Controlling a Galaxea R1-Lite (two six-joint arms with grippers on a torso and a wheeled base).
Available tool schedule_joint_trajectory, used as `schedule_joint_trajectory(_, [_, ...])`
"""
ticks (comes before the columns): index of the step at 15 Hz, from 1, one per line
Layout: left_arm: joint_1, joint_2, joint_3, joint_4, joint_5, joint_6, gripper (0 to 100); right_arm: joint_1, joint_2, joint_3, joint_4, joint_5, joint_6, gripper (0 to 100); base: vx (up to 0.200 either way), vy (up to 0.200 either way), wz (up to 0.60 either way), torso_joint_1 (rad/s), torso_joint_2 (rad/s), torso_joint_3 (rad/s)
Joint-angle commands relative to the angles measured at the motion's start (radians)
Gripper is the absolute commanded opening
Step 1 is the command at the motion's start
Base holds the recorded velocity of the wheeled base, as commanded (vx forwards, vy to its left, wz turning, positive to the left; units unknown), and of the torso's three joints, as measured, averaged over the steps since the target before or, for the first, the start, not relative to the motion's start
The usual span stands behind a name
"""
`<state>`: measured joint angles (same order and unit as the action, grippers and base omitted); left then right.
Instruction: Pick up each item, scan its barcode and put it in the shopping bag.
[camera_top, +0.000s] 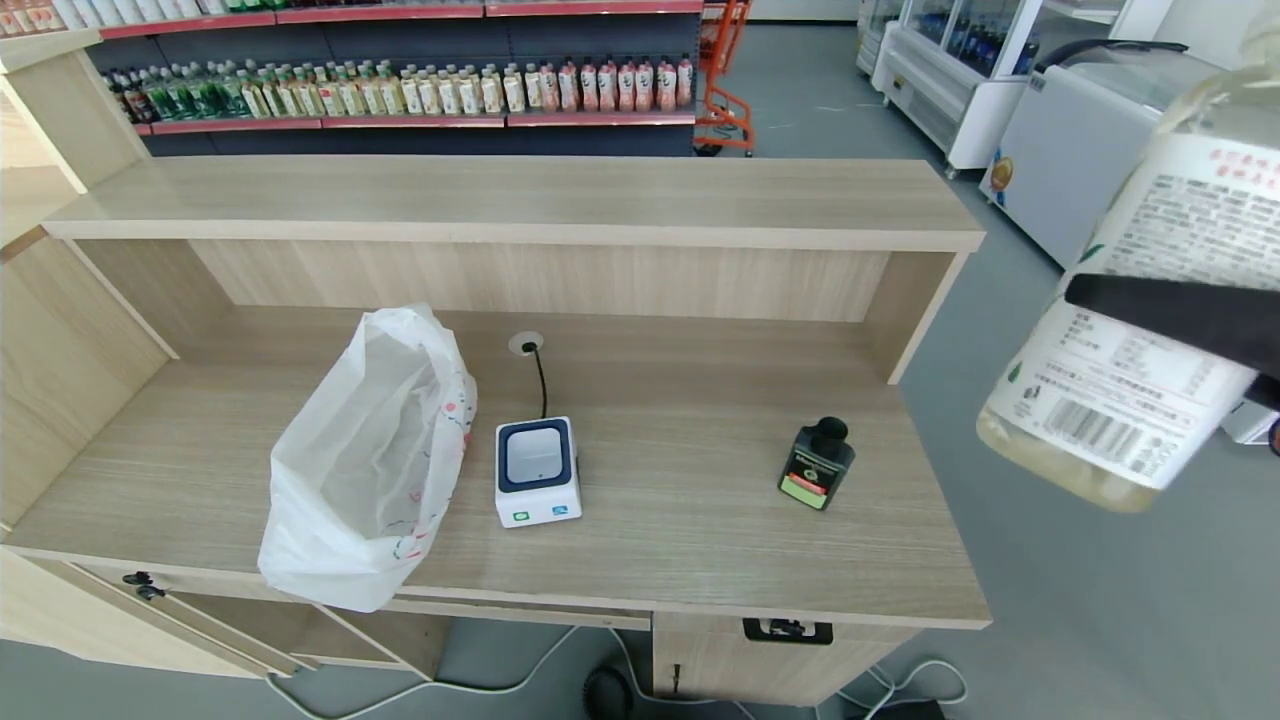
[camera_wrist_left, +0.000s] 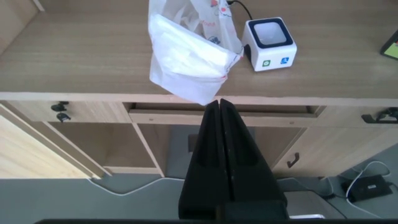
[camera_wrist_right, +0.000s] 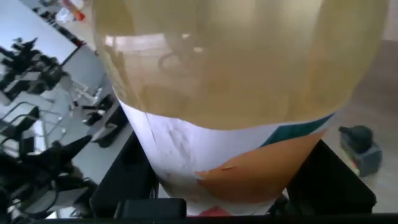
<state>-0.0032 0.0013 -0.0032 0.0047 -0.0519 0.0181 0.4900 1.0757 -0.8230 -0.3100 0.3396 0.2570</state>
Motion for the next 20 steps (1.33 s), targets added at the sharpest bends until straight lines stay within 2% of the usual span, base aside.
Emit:
schedule_joint_trajectory(1, [0.000,0.000,0.000,0.000,0.001,0.000,0,-0.013,0.066,0.047,-0.037,-0.189,-0.153,0,0.000,0.000,0.00,0.000,0.00,0.000])
schedule_joint_trajectory(2, [0.000,0.000,0.000,0.000,0.000,0.000,0,-0.019,0.061,0.082,-0.037,-0.264,-0.272,0,0.000,0.000,0.00,0.000,0.00,0.000])
schedule_joint_trajectory(3, [0.000,0.000,0.000,0.000,0.000,0.000,0,-0.031,0.053,0.104,-0.037,-0.290,-0.337,0,0.000,0.000,0.00,0.000,0.00,0.000])
schedule_joint_trajectory(4, [0.000,0.000,0.000,0.000,0.000,0.000,0,-0.064,0.024,0.162,-0.037,-0.304,-0.450,0,0.000,0.000,0.00,0.000,0.00,0.000])
schedule_joint_trajectory(6, [0.000,0.000,0.000,0.000,0.000,0.000,0,-0.123,0.007,0.228,-0.038,-0.306,-0.547,0,0.000,0.000,0.00,0.000,0.00,0.000])
schedule_joint_trajectory(9, [0.000,0.000,0.000,0.000,0.001,0.000,0,-0.171,0.013,0.225,-0.040,-0.307,-0.611,0,0.000,0.000,0.00,0.000,0.00,0.000])
schedule_joint_trajectory(13, [0.000,0.000,0.000,0.000,0.000,0.000,0,-0.220,0.010,0.235,-0.040,-0.307,-0.630,0,0.000,0.000,0.00,0.000,0.00,0.000])
schedule_joint_trajectory(20, [0.000,0.000,0.000,0.000,0.000,0.000,0,-0.218,0.007,0.242,-0.047,-0.306,-0.633,0,0.000,0.000,0.00,0.000,0.00,0.000])
